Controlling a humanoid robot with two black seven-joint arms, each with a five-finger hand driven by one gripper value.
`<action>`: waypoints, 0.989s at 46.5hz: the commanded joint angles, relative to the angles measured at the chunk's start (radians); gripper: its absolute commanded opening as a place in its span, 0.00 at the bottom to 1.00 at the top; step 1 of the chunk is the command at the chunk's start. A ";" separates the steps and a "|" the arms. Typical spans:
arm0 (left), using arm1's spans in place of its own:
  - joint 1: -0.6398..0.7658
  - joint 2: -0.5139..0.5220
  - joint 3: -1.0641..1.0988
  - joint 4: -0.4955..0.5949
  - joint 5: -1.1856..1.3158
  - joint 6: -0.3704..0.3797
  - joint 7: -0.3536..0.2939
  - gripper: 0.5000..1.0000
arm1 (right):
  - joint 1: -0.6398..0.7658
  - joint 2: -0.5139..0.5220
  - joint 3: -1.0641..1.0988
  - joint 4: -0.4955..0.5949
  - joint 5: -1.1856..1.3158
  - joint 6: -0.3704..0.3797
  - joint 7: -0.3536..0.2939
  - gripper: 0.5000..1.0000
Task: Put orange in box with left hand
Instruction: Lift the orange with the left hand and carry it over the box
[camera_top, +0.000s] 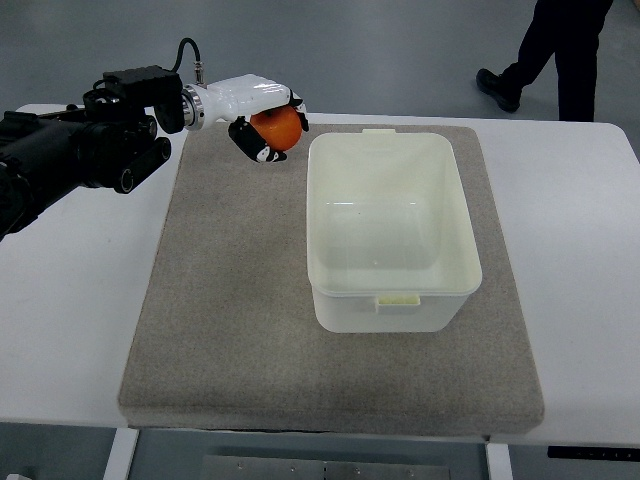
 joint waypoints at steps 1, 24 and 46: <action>-0.026 0.004 0.000 -0.007 -0.001 0.009 0.000 0.00 | 0.000 0.000 0.000 0.000 0.000 0.000 0.000 0.85; -0.186 0.015 -0.057 -0.250 0.010 0.044 0.000 0.00 | 0.000 0.000 0.000 0.000 0.000 0.000 0.000 0.85; -0.247 0.055 -0.066 -0.610 0.241 0.050 0.000 0.00 | 0.000 0.000 0.000 0.000 0.000 0.000 0.000 0.85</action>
